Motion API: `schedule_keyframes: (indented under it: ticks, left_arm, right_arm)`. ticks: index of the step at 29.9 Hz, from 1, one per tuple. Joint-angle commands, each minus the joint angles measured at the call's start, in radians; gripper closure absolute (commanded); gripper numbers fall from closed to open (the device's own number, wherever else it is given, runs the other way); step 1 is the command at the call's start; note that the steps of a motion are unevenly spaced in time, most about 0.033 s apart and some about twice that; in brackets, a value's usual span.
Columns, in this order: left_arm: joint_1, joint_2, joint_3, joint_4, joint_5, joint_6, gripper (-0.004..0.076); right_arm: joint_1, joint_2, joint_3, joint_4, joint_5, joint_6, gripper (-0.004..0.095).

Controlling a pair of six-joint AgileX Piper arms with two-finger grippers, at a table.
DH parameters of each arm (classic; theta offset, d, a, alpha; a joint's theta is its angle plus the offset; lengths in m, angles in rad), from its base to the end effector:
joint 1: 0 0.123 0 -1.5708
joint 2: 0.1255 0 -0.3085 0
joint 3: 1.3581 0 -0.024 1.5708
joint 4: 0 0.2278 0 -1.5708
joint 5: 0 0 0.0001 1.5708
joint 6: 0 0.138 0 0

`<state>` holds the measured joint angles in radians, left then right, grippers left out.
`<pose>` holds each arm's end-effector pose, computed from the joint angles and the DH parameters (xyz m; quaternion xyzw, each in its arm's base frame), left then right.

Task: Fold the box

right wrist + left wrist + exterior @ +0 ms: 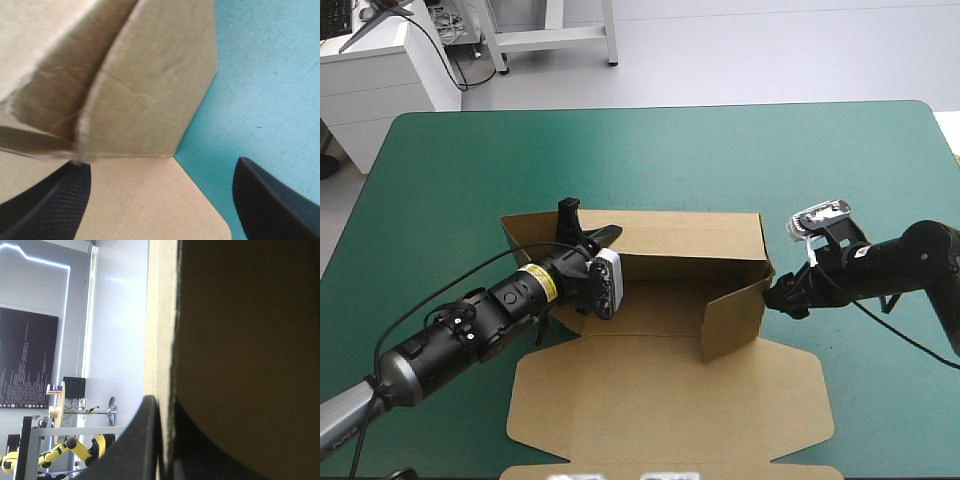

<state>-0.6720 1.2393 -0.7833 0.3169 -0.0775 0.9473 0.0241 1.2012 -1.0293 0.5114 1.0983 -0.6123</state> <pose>0.2249 -0.1831 0.3250 0.6657 0.4498 0.1642 0.5724 0.2064 0.0652 0.3149 -0.2309 0.9235 0.1787 0.2489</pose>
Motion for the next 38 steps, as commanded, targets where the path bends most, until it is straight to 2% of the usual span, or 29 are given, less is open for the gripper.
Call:
schedule_keyframes:
  ticks: [1, 7, 11, 16, 22, 27, 29, 32, 38]
  left_arm:
    - [-0.007, -0.017, -0.016, -0.015, -0.019, -0.007, 0.0732]
    - [-0.007, -0.017, -0.016, -0.015, -0.019, -0.007, 0.0732]
    - [-0.007, -0.017, -0.016, -0.015, -0.019, -0.007, 0.0732]
    - [-0.007, -0.017, -0.016, -0.015, -0.014, -0.007, 0.0732]
    - [-0.007, -0.017, -0.016, -0.011, 0.078, 0.002, 0.0732]
    - [-0.009, -0.017, -0.016, -0.011, 0.106, 0.002, 0.0732]
    - [-0.009, -0.017, -0.016, -0.011, 0.106, 0.002, 0.0732]
    - [-0.02, -0.017, -0.016, -0.015, 0.104, 0.002, 0.0732]
    - [-0.04, -0.017, -0.016, -0.015, 0.096, -0.001, 0.0732]
  right_arm:
    - [-0.006, -0.029, -0.026, 0.084, 0.021, -0.045, 0.0193]
    - [0.006, -0.027, -0.026, 0.17, 0.038, -0.104, 0.0193]
    - [0.077, 0.0, -0.025, 0.191, 0.026, -0.116, 0.0193]
    - [0.17, 0.028, -0.023, 0.185, -0.123, -0.129, 0.0193]
    - [0.18, 0.028, -0.023, 0.138, -0.245, -0.129, 0.0193]
    - [0.18, 0.028, -0.023, 0.092, -0.355, -0.129, 0.0196]
    - [0.18, 0.028, -0.023, 0.076, -0.385, -0.129, 0.0233]
    - [0.18, 0.028, -0.023, 0.08, -0.377, -0.126, 0.0365]
    - [0.18, 0.028, -0.023, 0.092, -0.247, -0.126, 0.0688]
